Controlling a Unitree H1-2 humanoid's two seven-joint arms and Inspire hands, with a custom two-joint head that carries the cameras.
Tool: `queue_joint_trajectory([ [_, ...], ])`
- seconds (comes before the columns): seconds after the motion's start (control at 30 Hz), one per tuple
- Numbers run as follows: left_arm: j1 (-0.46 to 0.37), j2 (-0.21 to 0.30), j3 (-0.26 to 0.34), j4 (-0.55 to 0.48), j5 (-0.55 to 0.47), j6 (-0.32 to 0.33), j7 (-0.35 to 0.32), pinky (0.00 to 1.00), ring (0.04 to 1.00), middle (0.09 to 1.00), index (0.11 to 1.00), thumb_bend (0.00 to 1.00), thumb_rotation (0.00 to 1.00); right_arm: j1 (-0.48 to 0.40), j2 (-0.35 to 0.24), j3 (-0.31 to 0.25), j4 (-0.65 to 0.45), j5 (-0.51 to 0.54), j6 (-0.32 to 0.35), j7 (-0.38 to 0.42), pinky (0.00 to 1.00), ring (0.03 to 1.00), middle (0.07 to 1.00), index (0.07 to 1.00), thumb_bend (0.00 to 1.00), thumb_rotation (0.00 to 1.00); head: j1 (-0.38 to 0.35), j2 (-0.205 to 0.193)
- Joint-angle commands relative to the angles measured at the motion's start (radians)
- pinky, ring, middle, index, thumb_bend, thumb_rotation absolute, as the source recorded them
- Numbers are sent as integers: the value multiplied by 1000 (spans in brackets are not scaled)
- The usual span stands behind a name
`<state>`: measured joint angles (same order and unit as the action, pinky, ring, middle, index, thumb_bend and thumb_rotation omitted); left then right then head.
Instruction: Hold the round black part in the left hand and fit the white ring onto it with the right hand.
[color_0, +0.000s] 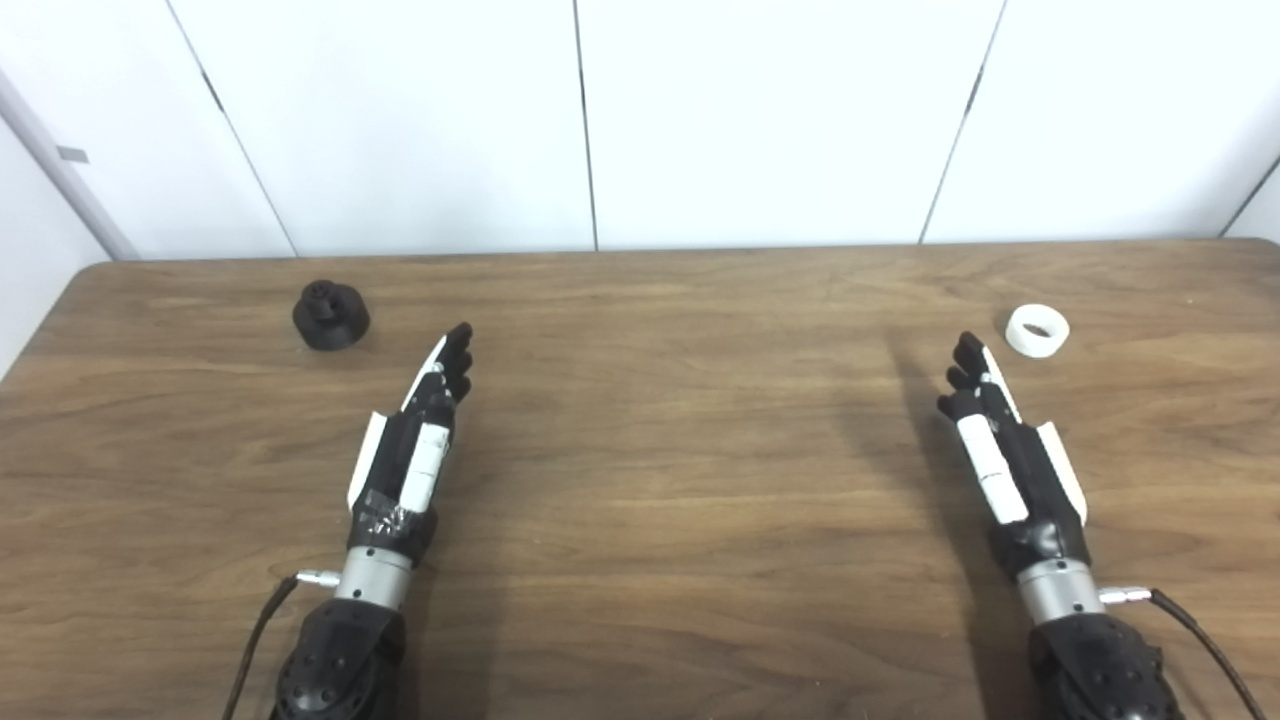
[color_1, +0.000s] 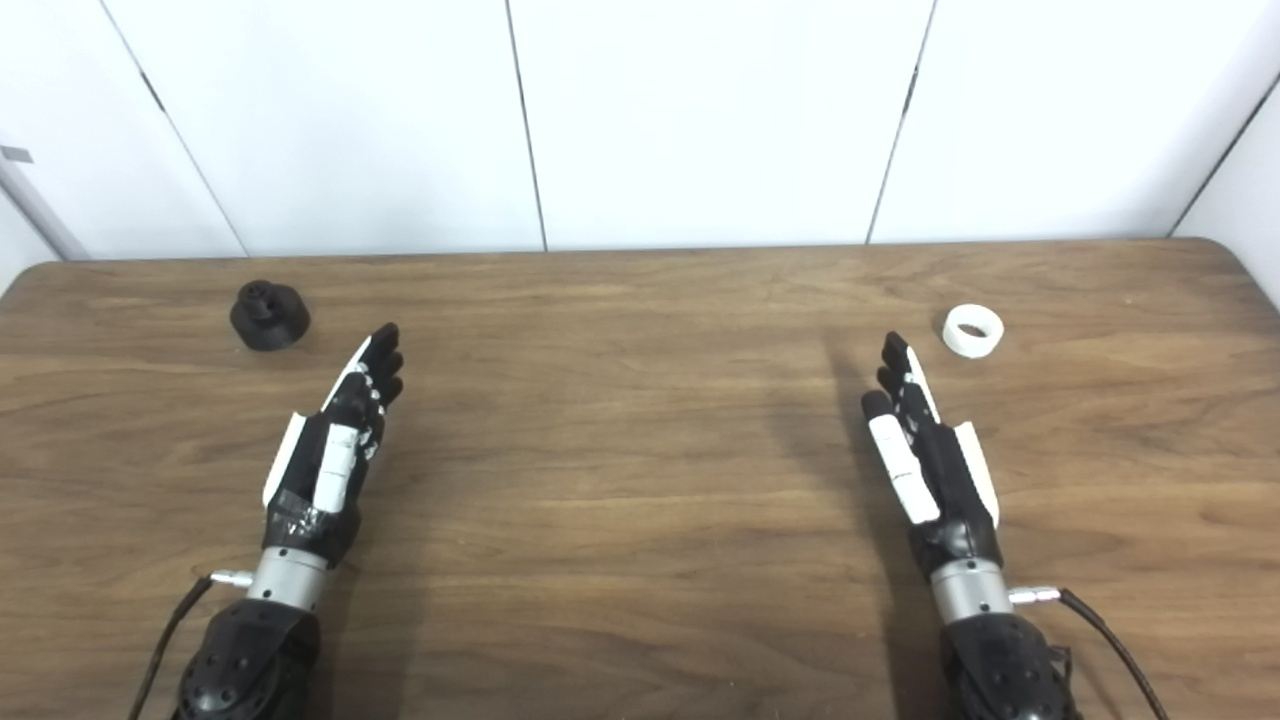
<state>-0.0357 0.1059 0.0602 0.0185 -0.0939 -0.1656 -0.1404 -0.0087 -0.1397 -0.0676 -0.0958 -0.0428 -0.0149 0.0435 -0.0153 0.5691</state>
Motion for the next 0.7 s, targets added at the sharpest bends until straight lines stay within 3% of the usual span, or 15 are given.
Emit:
queue_joint_trajectory([
  [0.0,17,12,4,26,-13,-22,-5,1000,1000,1000,973,824,910,-21,-2,-4,-36,6,-35,-8,946,988,999,1000,446,897,0,-1],
  [0.67,13,22,2,31,-19,-28,-3,1000,1000,1000,982,822,908,-29,-3,-3,-29,-2,-39,-9,937,980,992,1000,492,899,-1,0],
])
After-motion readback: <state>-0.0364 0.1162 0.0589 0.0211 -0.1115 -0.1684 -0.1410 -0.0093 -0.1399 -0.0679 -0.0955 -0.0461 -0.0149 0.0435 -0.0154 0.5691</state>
